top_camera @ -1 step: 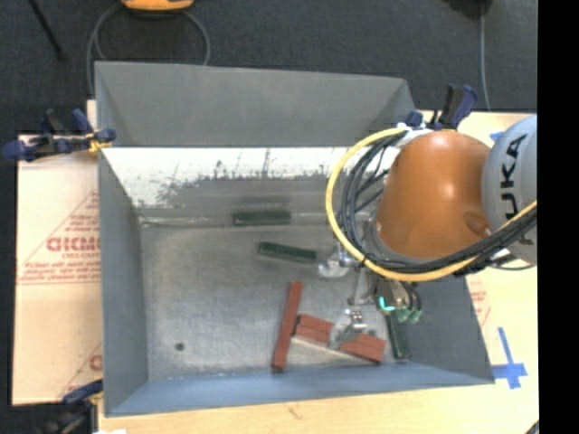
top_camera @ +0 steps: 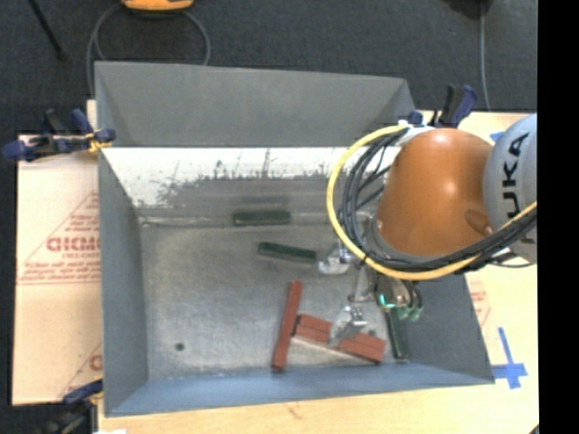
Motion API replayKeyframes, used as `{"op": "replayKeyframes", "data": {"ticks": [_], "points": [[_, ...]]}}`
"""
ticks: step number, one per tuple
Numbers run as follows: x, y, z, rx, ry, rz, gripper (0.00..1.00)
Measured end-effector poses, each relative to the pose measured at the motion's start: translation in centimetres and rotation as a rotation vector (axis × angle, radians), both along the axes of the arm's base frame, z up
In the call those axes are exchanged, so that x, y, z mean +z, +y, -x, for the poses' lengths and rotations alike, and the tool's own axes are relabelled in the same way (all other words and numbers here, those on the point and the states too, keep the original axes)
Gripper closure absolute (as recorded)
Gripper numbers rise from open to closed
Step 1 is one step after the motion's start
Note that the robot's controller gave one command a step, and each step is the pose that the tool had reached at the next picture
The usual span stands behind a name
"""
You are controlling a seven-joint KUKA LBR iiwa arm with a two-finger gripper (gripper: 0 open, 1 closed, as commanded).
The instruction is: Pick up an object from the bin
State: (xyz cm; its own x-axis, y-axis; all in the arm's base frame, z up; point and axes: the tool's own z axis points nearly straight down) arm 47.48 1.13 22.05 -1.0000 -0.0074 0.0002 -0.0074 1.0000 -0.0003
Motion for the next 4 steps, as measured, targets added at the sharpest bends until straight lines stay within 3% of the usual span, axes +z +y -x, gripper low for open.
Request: {"op": "replayKeyframes", "data": {"ticks": [1, 2, 3, 4], "points": [[0.0, 0.0, 0.0, 0.0, 0.0, 0.0, 0.0], [-11.8, -3.0, -0.5, 0.03, -0.004, 0.0, 0.0], [-12.6, -3.5, -0.4, 0.028, -0.004, 0.0, 0.0], [-14.2, -6.0, -2.7, 0.195, -0.002, -0.002, 1.0]]}}
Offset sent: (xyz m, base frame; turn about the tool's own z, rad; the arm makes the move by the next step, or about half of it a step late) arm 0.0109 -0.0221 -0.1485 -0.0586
